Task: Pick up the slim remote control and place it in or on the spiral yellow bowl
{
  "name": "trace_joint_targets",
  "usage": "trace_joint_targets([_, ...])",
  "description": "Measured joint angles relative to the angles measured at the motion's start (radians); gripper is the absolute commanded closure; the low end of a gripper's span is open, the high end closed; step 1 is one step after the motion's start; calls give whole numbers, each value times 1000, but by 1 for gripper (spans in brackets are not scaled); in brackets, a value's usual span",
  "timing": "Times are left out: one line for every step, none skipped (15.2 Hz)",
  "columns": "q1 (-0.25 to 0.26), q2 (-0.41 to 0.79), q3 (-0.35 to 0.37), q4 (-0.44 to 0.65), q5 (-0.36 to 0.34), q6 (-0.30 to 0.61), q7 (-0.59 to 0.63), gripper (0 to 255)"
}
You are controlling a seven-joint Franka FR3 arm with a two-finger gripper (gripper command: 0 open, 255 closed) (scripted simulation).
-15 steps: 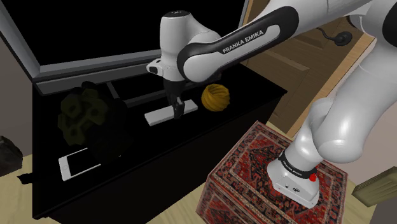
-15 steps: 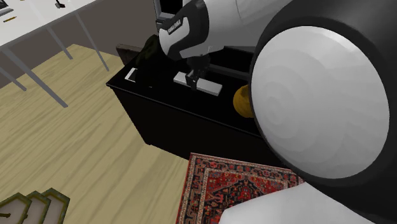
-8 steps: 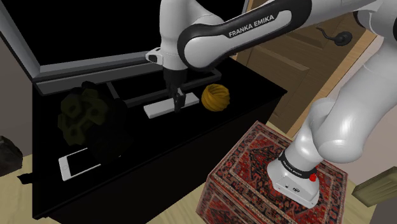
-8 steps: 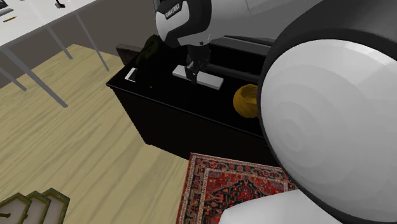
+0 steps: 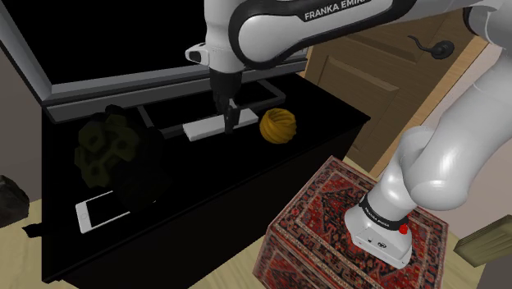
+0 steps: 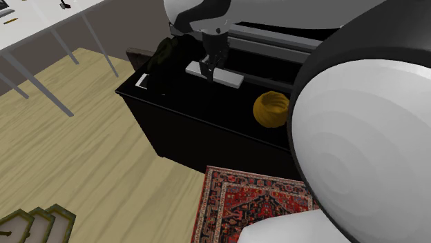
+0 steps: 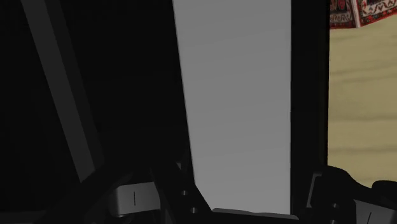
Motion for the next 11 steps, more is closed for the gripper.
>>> trace_joint_targets([-1, -4, -1, 9, 1, -13, -2, 255])
trace_joint_targets([-1, -6, -1, 22, 1, -28, -3, 255])
trace_joint_targets([-1, -9, -2, 32, 2, -40, -4, 255])
trace_joint_targets([-1, -8, -1, 46, 2, -54, -3, 255])
trace_joint_targets([0, -14, -1, 50, 3, -63, -3, 255])
trace_joint_targets([-4, -24, -5, 46, 4, -69, -11, 255])
trace_joint_targets([-10, -45, -15, 20, 7, -64, -28, 255])
trace_joint_targets([-17, -70, -24, -1, 10, -69, -46, 255])
trace_joint_targets([-27, -91, -38, -26, 11, -63, -69, 255])
trace_joint_targets([-34, -114, -50, -50, 13, -63, -89, 255])
trace_joint_targets([-43, -139, -64, -73, 13, -64, -113, 255])
